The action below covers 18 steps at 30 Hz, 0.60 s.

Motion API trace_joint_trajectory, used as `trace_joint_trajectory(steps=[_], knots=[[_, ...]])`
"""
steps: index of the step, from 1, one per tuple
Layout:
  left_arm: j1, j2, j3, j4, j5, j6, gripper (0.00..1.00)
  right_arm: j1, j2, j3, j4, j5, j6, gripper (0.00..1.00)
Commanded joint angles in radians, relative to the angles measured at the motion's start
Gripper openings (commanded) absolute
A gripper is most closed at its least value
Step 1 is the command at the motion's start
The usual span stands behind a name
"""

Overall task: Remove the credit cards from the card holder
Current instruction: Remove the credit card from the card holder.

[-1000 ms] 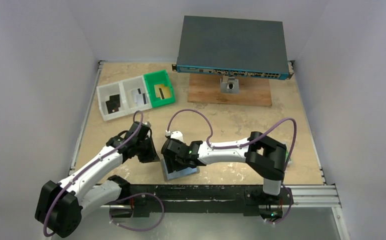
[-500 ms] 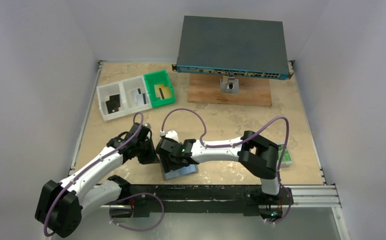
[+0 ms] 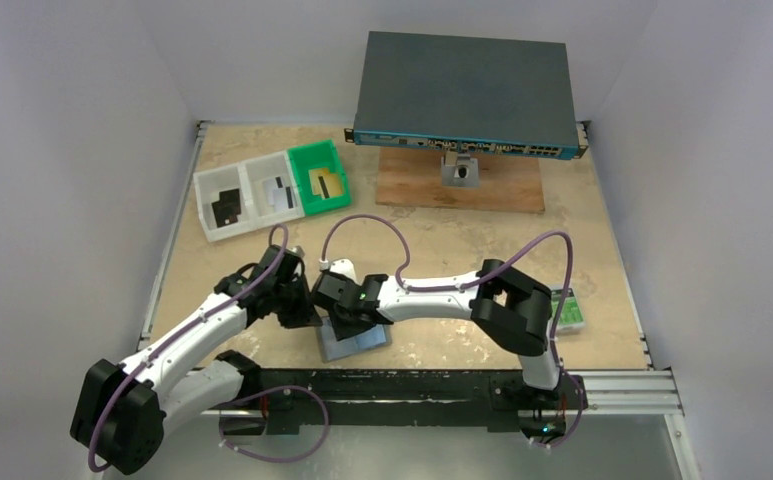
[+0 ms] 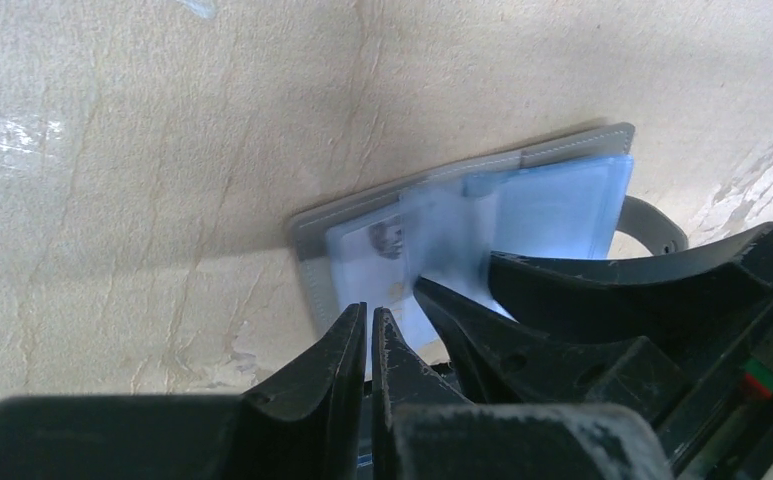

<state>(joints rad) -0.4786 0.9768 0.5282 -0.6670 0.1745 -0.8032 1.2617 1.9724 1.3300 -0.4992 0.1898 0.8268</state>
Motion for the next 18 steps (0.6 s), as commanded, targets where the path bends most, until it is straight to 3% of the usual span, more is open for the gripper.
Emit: trace_joint_trajectory(steps=[1,6,18], knots=[[0.005,0.013,-0.010,0.039,0.047,0.026,0.06,0.004,0.115,-0.065,0.059,-0.074,0.023,0.22],[0.004,0.037,-0.012,0.056,0.082,0.039,0.06,-0.018,0.076,-0.125,0.137,-0.116,0.041,0.14],[-0.001,0.149,-0.024,0.117,0.072,0.036,0.04,-0.115,-0.102,-0.390,0.505,-0.303,0.106,0.11]])
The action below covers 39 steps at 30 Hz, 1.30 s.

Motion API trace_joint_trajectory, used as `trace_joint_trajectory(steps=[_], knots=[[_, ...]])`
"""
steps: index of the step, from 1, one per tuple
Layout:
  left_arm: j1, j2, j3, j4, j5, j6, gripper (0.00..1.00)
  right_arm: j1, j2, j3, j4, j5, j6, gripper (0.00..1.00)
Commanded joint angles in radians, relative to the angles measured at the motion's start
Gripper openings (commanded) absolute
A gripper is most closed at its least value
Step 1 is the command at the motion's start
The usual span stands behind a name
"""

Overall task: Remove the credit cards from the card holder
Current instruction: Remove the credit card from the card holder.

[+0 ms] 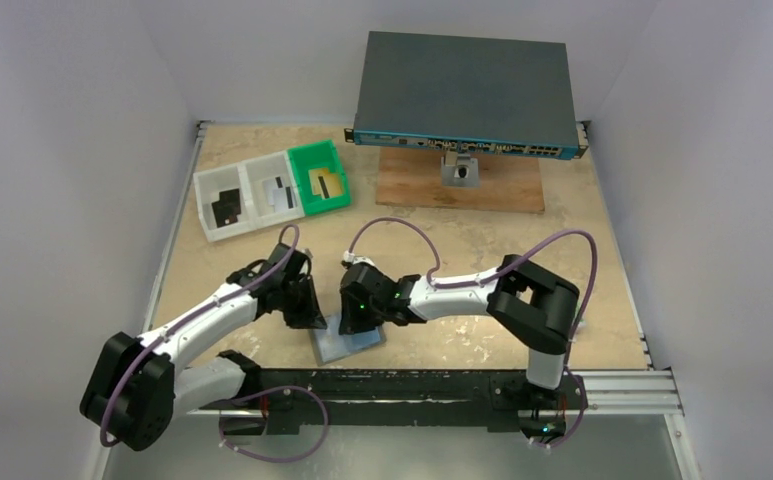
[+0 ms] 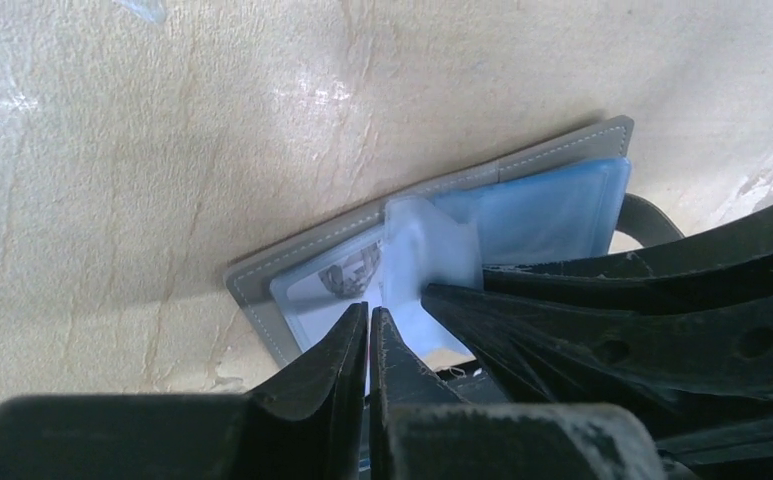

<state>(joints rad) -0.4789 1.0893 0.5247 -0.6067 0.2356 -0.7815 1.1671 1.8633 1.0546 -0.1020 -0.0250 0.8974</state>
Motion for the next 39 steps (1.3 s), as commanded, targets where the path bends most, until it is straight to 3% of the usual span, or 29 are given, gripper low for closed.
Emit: trace_joint_trajectory(steps=[1,12,25,28,33,39], knots=[[-0.003,0.048,-0.021,0.062,0.008,0.013,0.03,-0.033,-0.010,-0.142,0.148,-0.108,0.046,0.11],[-0.041,0.134,-0.026,0.102,-0.026,-0.003,0.00,-0.126,-0.048,-0.360,0.550,-0.321,0.184,0.06],[-0.079,0.163,0.000,0.119,-0.017,-0.010,0.00,-0.166,-0.021,-0.487,0.942,-0.425,0.331,0.08],[-0.083,0.165,0.010,0.118,-0.011,-0.006,0.00,-0.167,-0.029,-0.483,0.932,-0.417,0.325,0.16],[-0.090,0.176,0.012,0.123,-0.006,-0.004,0.00,-0.167,-0.104,-0.444,0.748,-0.340,0.253,0.36],[-0.108,0.144,0.035,0.110,0.012,-0.008,0.00,-0.165,-0.185,-0.396,0.566,-0.255,0.191,0.42]])
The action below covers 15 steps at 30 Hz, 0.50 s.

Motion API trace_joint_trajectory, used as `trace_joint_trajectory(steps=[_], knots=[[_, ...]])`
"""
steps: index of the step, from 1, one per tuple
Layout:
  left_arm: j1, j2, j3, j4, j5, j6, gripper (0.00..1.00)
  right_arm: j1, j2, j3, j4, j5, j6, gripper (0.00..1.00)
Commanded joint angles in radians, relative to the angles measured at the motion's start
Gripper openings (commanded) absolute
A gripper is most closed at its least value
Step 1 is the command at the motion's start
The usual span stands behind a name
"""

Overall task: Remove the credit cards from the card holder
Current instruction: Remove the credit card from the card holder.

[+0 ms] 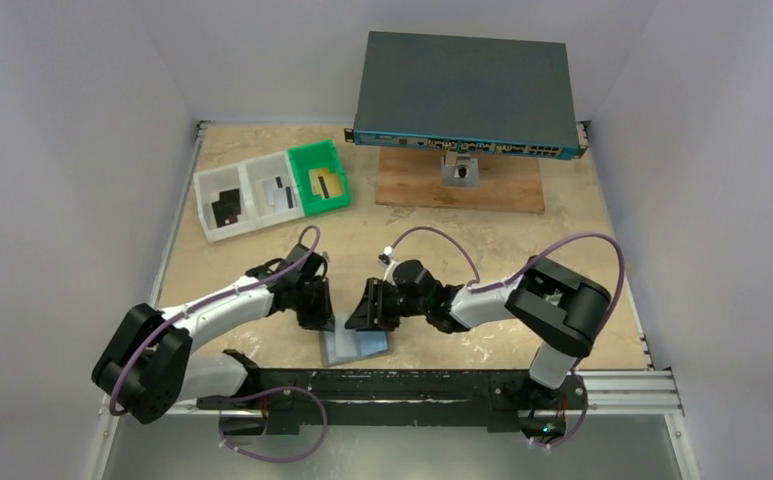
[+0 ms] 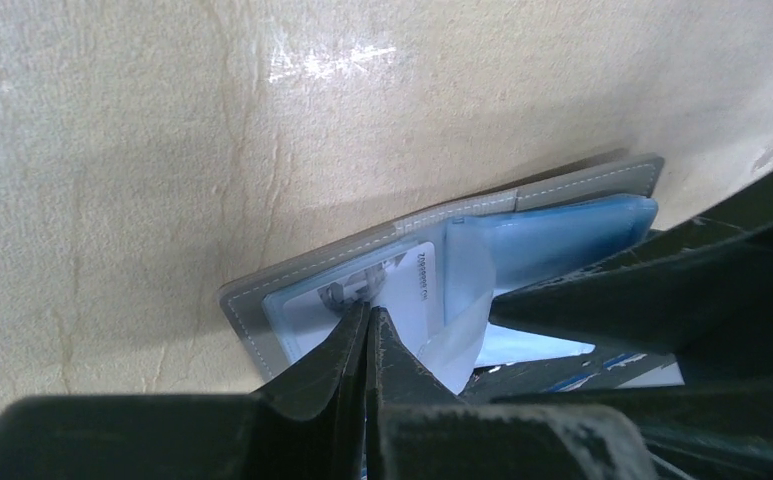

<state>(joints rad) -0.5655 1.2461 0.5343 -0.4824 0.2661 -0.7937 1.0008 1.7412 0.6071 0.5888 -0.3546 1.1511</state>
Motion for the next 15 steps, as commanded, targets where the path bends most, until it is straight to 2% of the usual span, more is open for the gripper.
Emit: trace_joint_trajectory(steps=[1,9,15], knots=[[-0.026,-0.025,0.037,-0.025,-0.017,0.005,0.00,0.000,-0.077,0.056,-0.147,0.087,-0.069,0.42],[-0.086,-0.086,0.149,-0.085,0.002,0.001,0.00,0.002,-0.226,0.111,-0.385,0.234,-0.140,0.48],[-0.136,-0.005,0.209,-0.044,0.042,-0.009,0.00,0.002,-0.361,0.124,-0.562,0.373,-0.174,0.52]])
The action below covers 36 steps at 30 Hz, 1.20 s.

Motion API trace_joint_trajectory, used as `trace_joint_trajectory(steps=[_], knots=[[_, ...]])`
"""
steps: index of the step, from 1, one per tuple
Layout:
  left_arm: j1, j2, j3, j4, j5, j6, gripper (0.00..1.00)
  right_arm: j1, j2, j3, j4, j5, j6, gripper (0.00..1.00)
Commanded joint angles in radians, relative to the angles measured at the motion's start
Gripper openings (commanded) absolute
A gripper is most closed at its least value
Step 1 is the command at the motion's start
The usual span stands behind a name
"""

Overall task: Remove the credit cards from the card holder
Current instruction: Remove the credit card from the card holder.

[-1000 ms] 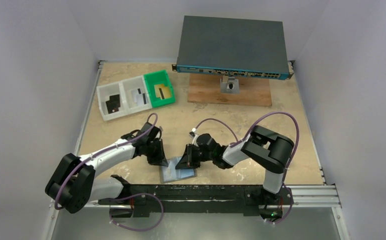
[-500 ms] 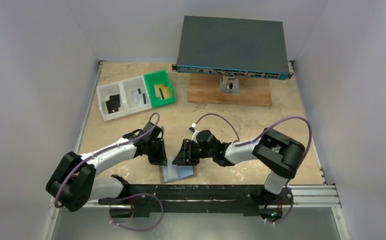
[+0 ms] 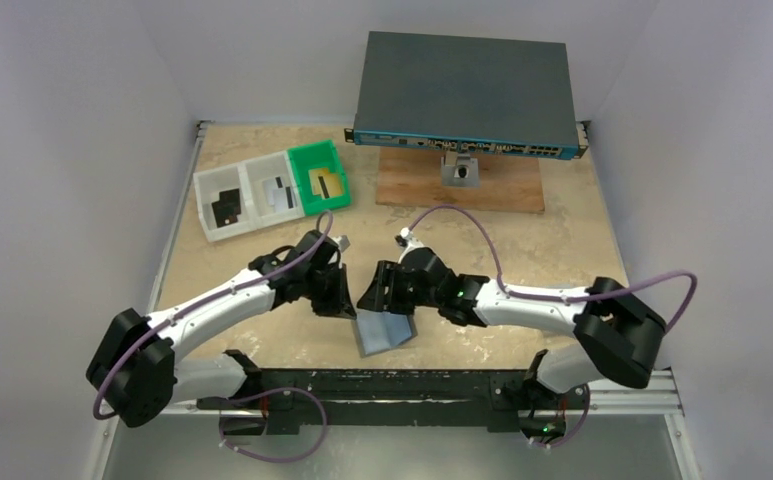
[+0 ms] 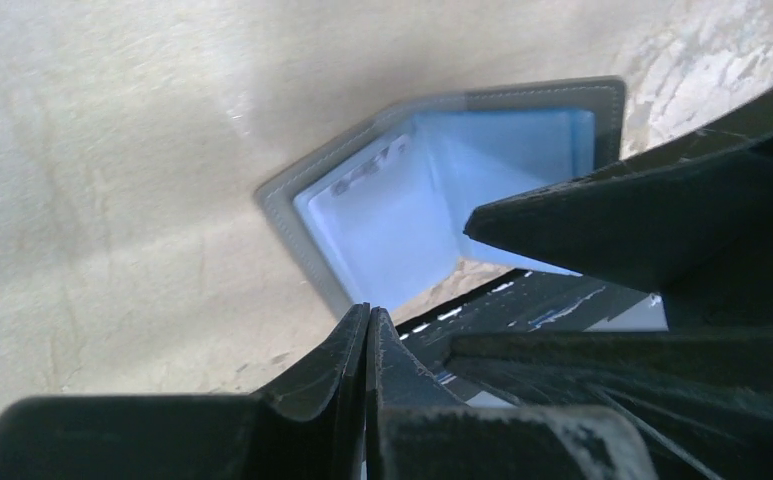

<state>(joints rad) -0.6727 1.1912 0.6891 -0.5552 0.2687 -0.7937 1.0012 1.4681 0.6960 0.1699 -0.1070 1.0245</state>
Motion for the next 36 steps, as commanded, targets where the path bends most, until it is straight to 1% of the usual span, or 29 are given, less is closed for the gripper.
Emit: trace_joint_trajectory(steps=[1,5,9,12,15,16,19,23,26,30,36], knots=[[-0.039,0.070,0.061,0.041,0.044,-0.012,0.00,0.002,-0.105,0.032,-0.154,0.126,-0.047,0.53],[-0.069,0.135,0.094,0.060,0.035,-0.033,0.00,0.002,-0.146,0.010,-0.163,0.140,-0.044,0.54],[-0.070,0.130,0.092,0.044,-0.026,-0.062,0.00,0.002,-0.103,0.009,-0.169,0.146,-0.050,0.53],[-0.070,0.134,0.083,0.063,-0.008,-0.070,0.00,0.003,-0.093,-0.027,-0.134,0.124,-0.036,0.53],[-0.073,0.145,0.071,0.123,0.037,-0.099,0.00,0.000,-0.104,-0.065,-0.093,0.096,-0.006,0.53],[-0.073,0.155,0.074,0.128,0.041,-0.106,0.00,0.000,-0.108,-0.060,-0.108,0.104,-0.013,0.53],[-0.076,0.166,0.073,0.140,0.026,-0.125,0.00,0.001,-0.109,-0.022,-0.219,0.200,-0.041,0.53],[-0.078,0.179,0.081,0.138,0.023,-0.126,0.00,0.003,-0.112,0.000,-0.312,0.254,-0.065,0.57],[-0.078,0.190,0.085,0.143,0.028,-0.122,0.00,0.004,-0.099,0.004,-0.338,0.273,-0.072,0.61],[-0.084,0.201,0.098,0.147,0.035,-0.122,0.00,0.005,-0.075,0.005,-0.361,0.281,-0.066,0.60],[-0.094,0.207,0.103,0.146,0.033,-0.123,0.00,0.019,-0.099,0.027,-0.431,0.317,-0.065,0.59]])
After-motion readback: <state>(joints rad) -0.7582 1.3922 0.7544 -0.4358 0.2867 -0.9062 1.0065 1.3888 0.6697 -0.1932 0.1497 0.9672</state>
